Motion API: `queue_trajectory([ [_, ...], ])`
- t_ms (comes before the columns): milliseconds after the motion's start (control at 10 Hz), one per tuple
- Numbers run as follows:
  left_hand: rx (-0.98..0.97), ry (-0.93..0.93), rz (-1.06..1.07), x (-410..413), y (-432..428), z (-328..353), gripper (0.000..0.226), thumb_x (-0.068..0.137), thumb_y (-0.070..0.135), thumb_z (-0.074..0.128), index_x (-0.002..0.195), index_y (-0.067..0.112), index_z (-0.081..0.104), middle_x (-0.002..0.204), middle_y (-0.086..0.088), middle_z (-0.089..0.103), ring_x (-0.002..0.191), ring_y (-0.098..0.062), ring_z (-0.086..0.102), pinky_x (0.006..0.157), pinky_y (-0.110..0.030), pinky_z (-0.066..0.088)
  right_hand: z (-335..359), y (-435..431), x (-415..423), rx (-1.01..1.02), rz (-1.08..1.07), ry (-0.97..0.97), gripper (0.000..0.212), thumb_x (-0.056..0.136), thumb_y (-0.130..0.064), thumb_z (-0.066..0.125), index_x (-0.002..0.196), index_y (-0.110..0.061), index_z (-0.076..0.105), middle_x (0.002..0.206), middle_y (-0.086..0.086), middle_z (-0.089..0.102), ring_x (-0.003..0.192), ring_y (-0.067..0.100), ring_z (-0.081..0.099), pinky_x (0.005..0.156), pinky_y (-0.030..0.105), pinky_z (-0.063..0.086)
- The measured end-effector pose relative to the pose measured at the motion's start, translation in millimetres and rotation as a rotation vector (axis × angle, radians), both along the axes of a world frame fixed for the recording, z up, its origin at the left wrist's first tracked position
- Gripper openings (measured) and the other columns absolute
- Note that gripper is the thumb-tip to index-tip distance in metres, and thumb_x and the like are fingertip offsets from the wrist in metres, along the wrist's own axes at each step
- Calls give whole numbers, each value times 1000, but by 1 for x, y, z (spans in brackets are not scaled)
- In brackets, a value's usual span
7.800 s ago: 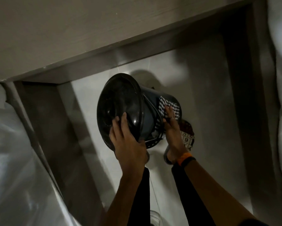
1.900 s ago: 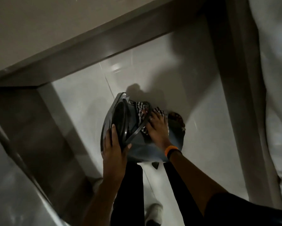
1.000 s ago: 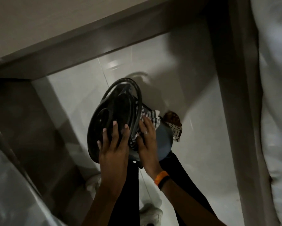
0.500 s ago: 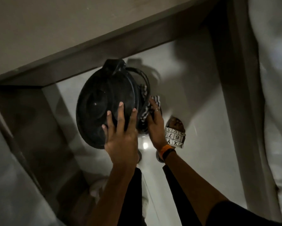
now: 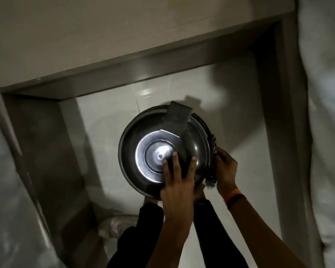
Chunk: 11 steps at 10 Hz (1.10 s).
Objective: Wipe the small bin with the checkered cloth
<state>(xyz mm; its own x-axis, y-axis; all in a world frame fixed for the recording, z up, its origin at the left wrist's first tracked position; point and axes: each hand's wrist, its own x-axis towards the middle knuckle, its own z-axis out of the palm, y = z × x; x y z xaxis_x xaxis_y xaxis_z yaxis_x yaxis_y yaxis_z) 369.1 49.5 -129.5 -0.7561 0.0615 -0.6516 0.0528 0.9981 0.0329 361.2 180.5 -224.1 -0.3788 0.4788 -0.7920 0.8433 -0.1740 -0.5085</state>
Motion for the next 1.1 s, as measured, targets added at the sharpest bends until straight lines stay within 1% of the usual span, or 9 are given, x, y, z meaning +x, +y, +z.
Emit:
queue_trajectory([
  [100, 16, 10, 37, 10, 6, -3, 87, 64, 22, 88, 142, 31, 52, 154, -14, 42, 136, -40, 47, 58, -42, 63, 15, 24, 5, 170, 221, -16, 28, 99, -3, 58, 122, -9, 72, 99, 6, 75, 73, -5, 71, 72, 7, 57],
  [300, 158, 39, 101, -12, -3, 10, 70, 66, 39, 88, 131, 27, 64, 148, -10, 52, 123, -35, 62, 59, -40, 64, 61, 44, -21, 348, 328, 54, 34, 98, 1, 57, 124, -17, 68, 93, 18, 75, 66, 24, 69, 63, 33, 66],
  [400, 303, 197, 195, -41, -7, 21, 60, 77, 36, 81, 132, 20, 64, 146, -11, 54, 122, -33, 63, 65, -41, 64, 95, 36, -51, 381, 460, 206, 38, 97, -2, 60, 126, -27, 64, 108, 14, 74, 75, 19, 72, 66, 33, 66],
  [500, 569, 475, 260, -121, -24, 52, 52, 99, 27, 55, 149, 18, 42, 157, -10, 39, 141, -25, 43, 93, -39, 57, 142, 4, -126, 396, 643, 483, 40, 95, -10, 60, 133, -22, 63, 140, 8, 61, 117, 23, 66, 96, 42, 61],
  [600, 615, 644, 202, -182, -35, 67, 51, 101, 24, 46, 151, 17, 36, 159, -11, 34, 148, -26, 31, 105, -39, 48, 158, -18, -188, 501, 750, 692, 43, 94, -18, 57, 137, -23, 61, 148, 3, 56, 132, 20, 55, 104, 33, 52],
  [700, 478, 731, 53, -277, -54, 67, 55, 100, 27, 41, 152, 13, 32, 161, -17, 26, 150, -34, 20, 117, -50, 33, 153, -41, -293, 768, 1046, 732, 59, 94, -38, 53, 150, -22, 46, 157, 7, 48, 147, 31, 42, 114, 49, 44],
  [900, 201, 296, -237, -371, -69, 21, 62, 104, 39, 29, 158, 17, 8, 168, -8, -4, 154, -28, -7, 123, -51, 2, 86, -37, -359, 880, 1493, 286, 74, 100, -56, 45, 162, -22, 21, 174, 7, 11, 161, 32, 9, 123, 73, 7],
  [1000, 191, 181, -249, -380, -74, 6, 63, 105, 44, 23, 159, 17, 5, 168, -6, -4, 154, -25, -8, 124, -49, 0, 75, -32, -356, 917, 1490, 360, 78, 98, -58, 48, 162, -21, 22, 174, 8, 12, 161, 33, 10, 125, 70, 7],
  [1100, 231, 343, -175, -378, -82, 13, 66, 104, 47, 23, 158, 14, 6, 168, -9, 1, 154, -26, -4, 124, -47, -1, 91, -32, -368, 972, 1420, 460, 82, 96, -66, 41, 160, -16, 26, 172, 14, 17, 161, 33, 12, 126, 67, 8],
])
